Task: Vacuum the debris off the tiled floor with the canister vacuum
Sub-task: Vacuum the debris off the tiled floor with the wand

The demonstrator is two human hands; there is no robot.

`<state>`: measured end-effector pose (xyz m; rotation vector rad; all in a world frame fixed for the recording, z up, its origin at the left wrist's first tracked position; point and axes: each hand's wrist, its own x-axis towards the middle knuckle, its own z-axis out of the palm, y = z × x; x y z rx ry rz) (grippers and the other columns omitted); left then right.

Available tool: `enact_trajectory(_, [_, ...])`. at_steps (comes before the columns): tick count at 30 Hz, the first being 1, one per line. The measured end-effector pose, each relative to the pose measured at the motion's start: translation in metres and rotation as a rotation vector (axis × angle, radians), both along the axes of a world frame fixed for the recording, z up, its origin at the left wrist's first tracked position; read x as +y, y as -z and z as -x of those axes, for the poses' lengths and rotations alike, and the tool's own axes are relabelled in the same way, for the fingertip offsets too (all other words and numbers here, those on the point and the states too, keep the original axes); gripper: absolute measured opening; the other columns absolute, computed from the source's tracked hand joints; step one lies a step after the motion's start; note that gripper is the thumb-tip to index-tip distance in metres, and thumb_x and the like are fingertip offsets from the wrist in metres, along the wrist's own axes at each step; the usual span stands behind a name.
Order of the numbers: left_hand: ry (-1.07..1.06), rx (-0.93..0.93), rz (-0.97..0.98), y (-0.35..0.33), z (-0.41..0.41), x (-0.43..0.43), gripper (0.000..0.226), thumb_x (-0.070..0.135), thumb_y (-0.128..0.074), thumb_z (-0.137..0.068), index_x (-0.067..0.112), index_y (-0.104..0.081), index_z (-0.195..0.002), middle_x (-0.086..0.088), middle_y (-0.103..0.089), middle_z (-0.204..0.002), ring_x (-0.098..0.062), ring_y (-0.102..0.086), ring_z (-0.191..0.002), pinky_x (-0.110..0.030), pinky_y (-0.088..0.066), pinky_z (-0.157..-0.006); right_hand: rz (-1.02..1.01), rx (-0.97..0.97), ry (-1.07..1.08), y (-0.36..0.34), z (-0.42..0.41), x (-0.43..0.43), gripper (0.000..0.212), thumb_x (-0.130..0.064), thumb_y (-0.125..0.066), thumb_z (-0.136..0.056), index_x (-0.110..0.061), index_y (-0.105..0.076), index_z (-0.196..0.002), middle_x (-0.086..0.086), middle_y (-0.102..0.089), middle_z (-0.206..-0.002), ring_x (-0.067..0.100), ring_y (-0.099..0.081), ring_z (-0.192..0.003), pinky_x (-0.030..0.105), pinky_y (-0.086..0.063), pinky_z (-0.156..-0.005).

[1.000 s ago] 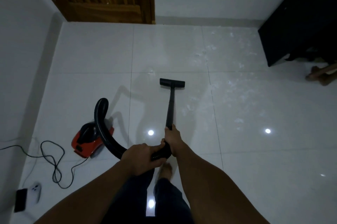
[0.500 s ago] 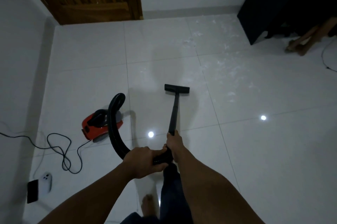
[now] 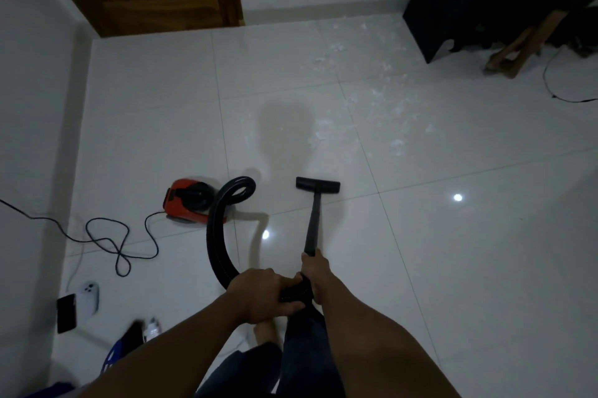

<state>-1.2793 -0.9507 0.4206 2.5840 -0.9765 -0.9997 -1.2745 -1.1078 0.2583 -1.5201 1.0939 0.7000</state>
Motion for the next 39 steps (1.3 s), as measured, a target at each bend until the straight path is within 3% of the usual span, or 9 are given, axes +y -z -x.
enact_trajectory(2, [0.001, -0.006, -0.003, 0.001, 0.002, -0.008, 0.069, 0.080, -0.029, -0.086, 0.043, -0.040, -0.143, 0.002, -0.070, -0.086, -0.014, -0.066, -0.074, -0.035, -0.054, -0.068, -0.046, 0.000, 0.035, -0.051, -0.001, -0.005, 0.043, -0.031, -0.050, -0.097, -0.020, -0.049, -0.139, 0.014, -0.063, -0.111, 0.030, -0.067, -0.088, 0.044, -0.062, -0.082])
enact_trajectory(5, [-0.005, 0.002, -0.008, 0.000, -0.006, -0.020, 0.066, 0.077, -0.032, -0.088, 0.041, -0.040, -0.143, 0.000, -0.071, -0.088, -0.015, -0.066, -0.076, -0.036, -0.055, -0.070, -0.085, 0.002, 0.026, -0.067, -0.009, -0.019, 0.035, -0.023, -0.044, -0.104, -0.019, -0.048, -0.139, 0.016, -0.061, -0.096, 0.023, -0.059, -0.068, 0.032, -0.055, -0.058])
enact_trajectory(7, [-0.017, 0.016, -0.012, 0.000, -0.015, -0.031, 0.064, 0.076, -0.034, -0.090, 0.041, -0.041, -0.143, 0.000, -0.071, -0.088, -0.016, -0.066, -0.076, -0.037, -0.055, -0.071, -0.091, 0.001, 0.018, -0.066, -0.020, -0.030, 0.036, -0.022, -0.043, -0.104, -0.018, -0.047, -0.140, 0.015, -0.060, -0.093, 0.022, -0.057, -0.067, 0.031, -0.053, -0.057])
enact_trajectory(11, [-0.044, 0.028, -0.001, 0.005, -0.040, -0.060, 0.061, 0.076, -0.035, -0.089, 0.039, -0.046, -0.137, 0.001, -0.069, -0.086, -0.015, -0.065, -0.074, -0.039, -0.056, -0.072, -0.106, 0.004, -0.005, -0.057, -0.049, -0.056, 0.042, -0.026, -0.044, -0.103, -0.022, -0.046, -0.145, 0.010, -0.060, -0.091, 0.024, -0.060, -0.075, 0.039, -0.058, -0.074])
enact_trajectory(16, [-0.093, 0.039, 0.004, 0.011, -0.083, -0.099, 0.059, 0.074, -0.036, -0.088, 0.036, -0.051, -0.130, 0.002, -0.070, -0.086, -0.014, -0.065, -0.072, -0.039, -0.056, -0.071, -0.106, -0.001, -0.045, -0.058, -0.100, -0.095, 0.042, -0.020, -0.043, -0.106, -0.018, -0.042, -0.147, 0.010, -0.056, -0.085, 0.020, -0.055, -0.061, 0.030, -0.050, -0.053])
enact_trajectory(20, [-0.145, 0.047, -0.011, 0.015, -0.124, -0.131, 0.068, 0.079, -0.031, -0.083, 0.037, -0.048, -0.134, 0.003, -0.069, -0.083, -0.012, -0.064, -0.069, -0.038, -0.057, -0.071, -0.097, -0.014, -0.084, -0.057, -0.148, -0.126, 0.042, -0.019, -0.044, -0.106, -0.016, -0.041, -0.148, 0.011, -0.056, -0.082, 0.017, -0.053, -0.054, 0.027, -0.049, -0.047])
enact_trajectory(26, [-0.254, 0.036, -0.002, 0.014, -0.175, -0.162, 0.064, 0.075, -0.036, -0.089, 0.041, -0.039, -0.143, 0.003, -0.069, -0.086, -0.014, -0.066, -0.072, -0.036, -0.057, -0.072, -0.099, -0.004, -0.128, -0.056, -0.214, -0.153, 0.042, -0.019, -0.045, -0.106, -0.016, -0.041, -0.148, 0.012, -0.057, -0.082, 0.018, -0.053, -0.056, 0.028, -0.050, -0.049])
enact_trajectory(30, [-0.299, 0.039, 0.017, 0.011, -0.199, -0.171, 0.063, 0.079, -0.033, -0.087, 0.043, -0.042, -0.138, 0.004, -0.069, -0.085, -0.014, -0.066, -0.071, -0.036, -0.057, -0.072, -0.107, -0.002, -0.123, -0.053, -0.243, -0.158, 0.044, -0.019, -0.045, -0.105, -0.018, -0.040, -0.149, 0.013, -0.059, -0.085, 0.019, -0.055, -0.057, 0.031, -0.051, -0.055])
enact_trajectory(39, [-0.316, 0.037, 0.032, 0.001, -0.258, -0.184, 0.055, 0.072, -0.039, -0.090, 0.044, -0.043, -0.136, 0.003, -0.070, -0.089, -0.015, -0.067, -0.077, -0.035, -0.056, -0.075, -0.071, -0.036, -0.150, -0.051, -0.302, -0.167, 0.048, -0.023, -0.046, -0.103, -0.020, -0.040, -0.150, 0.014, -0.064, -0.100, 0.024, -0.061, -0.076, 0.042, -0.059, -0.081])
